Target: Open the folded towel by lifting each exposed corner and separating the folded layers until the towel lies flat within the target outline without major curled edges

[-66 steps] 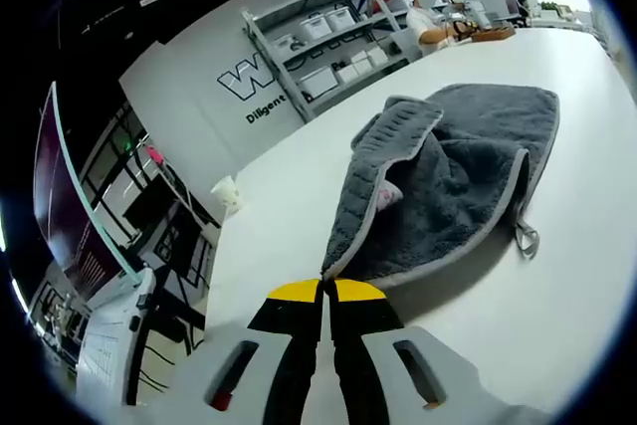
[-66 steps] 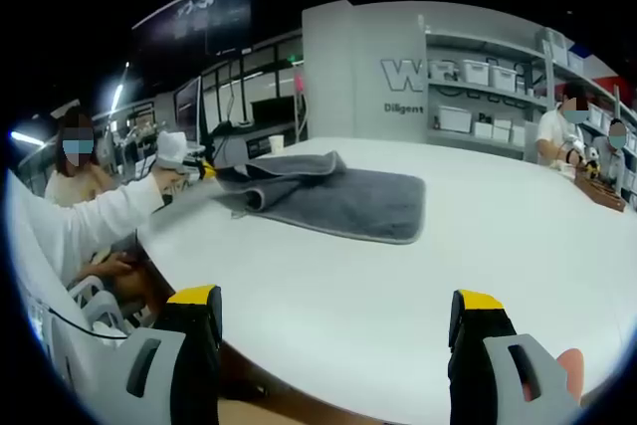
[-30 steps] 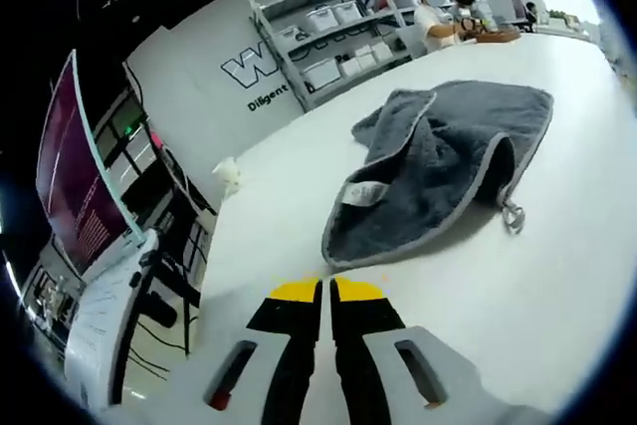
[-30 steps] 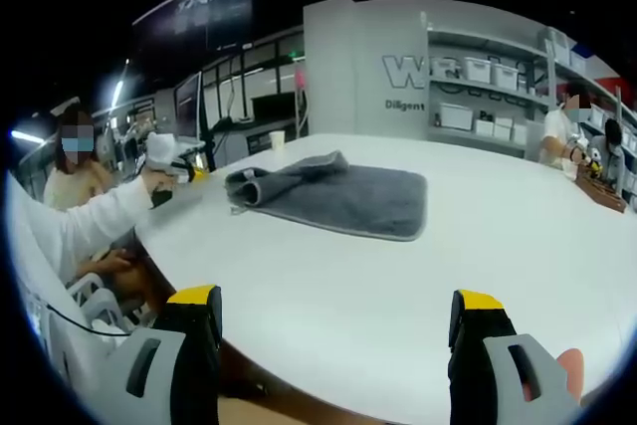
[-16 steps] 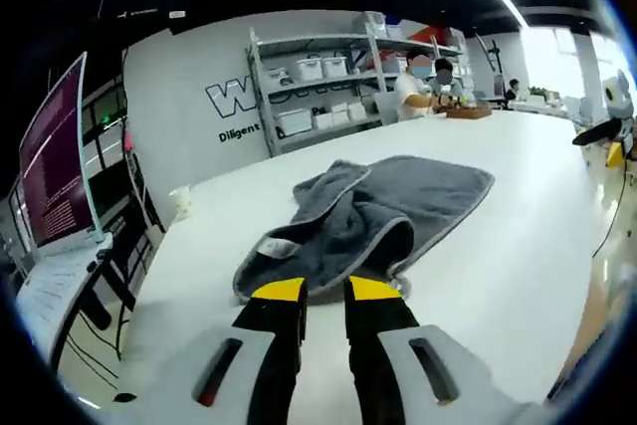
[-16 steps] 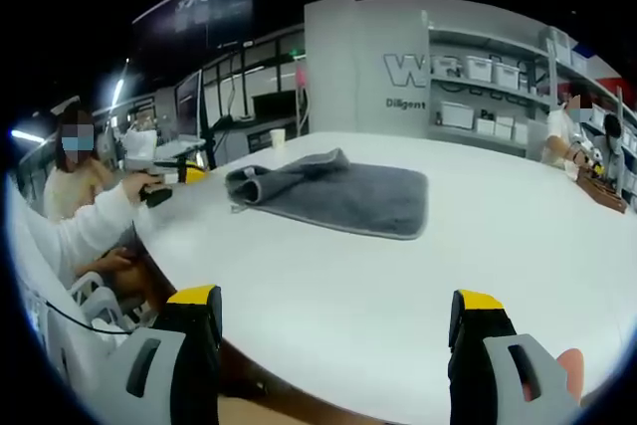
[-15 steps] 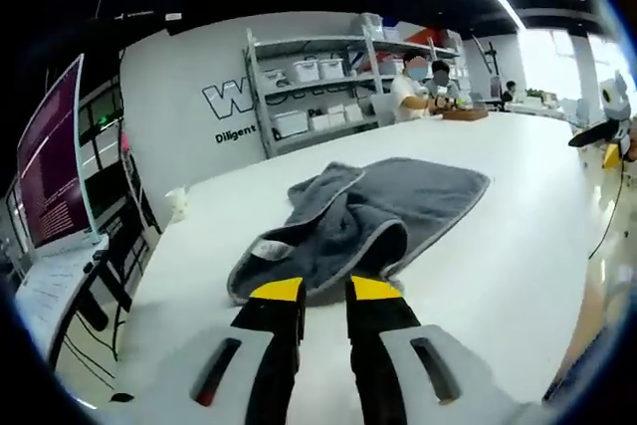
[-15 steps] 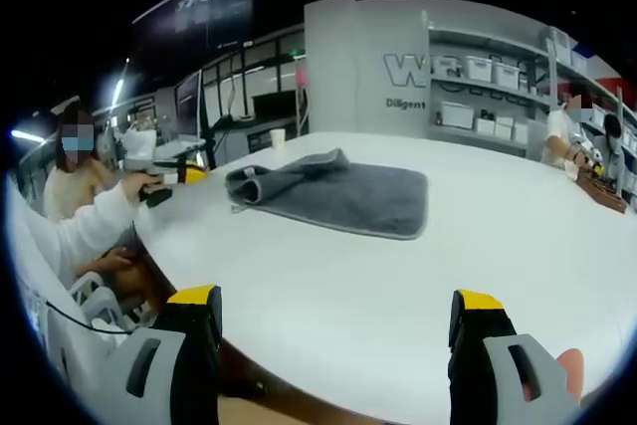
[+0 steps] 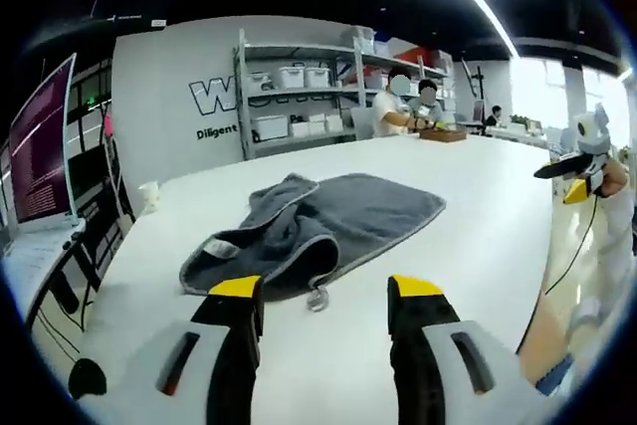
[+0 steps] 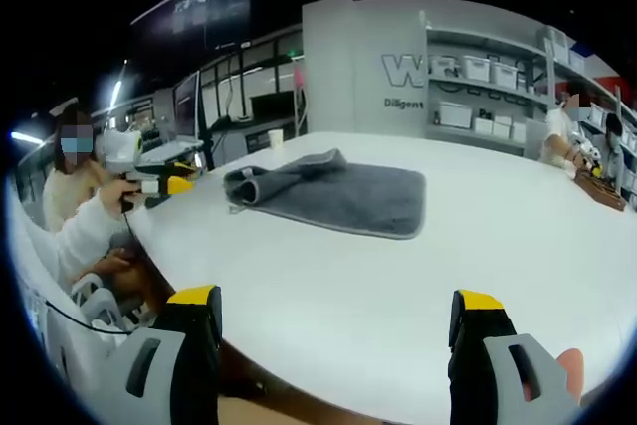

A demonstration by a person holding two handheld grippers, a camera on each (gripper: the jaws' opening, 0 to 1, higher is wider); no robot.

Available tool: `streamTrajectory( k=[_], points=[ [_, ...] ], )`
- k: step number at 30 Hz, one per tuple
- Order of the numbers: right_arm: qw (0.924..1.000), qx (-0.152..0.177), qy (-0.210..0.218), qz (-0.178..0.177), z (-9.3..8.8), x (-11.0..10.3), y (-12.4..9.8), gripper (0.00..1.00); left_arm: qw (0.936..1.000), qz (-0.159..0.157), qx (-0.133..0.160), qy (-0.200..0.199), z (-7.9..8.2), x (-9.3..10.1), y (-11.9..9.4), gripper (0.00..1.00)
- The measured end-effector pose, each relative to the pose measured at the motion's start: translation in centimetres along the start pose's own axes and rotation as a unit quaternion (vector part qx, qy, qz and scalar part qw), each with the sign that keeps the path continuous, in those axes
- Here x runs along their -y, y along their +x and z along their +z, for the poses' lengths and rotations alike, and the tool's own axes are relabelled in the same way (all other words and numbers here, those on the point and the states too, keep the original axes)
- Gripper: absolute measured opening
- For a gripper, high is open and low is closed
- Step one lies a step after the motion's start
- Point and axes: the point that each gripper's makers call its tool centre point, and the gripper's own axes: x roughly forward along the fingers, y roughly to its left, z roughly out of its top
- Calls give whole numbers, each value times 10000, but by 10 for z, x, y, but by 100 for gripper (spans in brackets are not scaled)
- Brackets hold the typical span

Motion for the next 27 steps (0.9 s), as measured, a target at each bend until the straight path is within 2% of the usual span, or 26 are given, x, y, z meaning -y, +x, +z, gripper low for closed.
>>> streamTrajectory(
  k=[4, 9, 12, 16, 21, 27],
  points=[
    [10000, -12, -9, 10, 0, -1, 1, 95, 9999, 167, -6, -1, -4, 2, -5, 68],
    [10000, -4, -18, 6, 0, -2, 1, 95, 9993, 279, 25, -245, -9, 3, -11, 76],
    [10000, -31, -15, 3, 0, -1, 2, 95, 9993, 297, -68, -203, -14, 12, -13, 81],
    [10000, -58, -15, 8, -1, -1, 4, 95, 9982, 463, -34, -376, -12, 16, -20, 92],
    [10000, -79, -51, 34, -2, -4, 5, 95, 9981, 453, 68, -411, -7, 26, -24, 94],
    [10000, -58, -48, 50, -2, -5, 5, 95, 9980, 489, -4, -398, -12, 32, -26, 98]
  ],
)
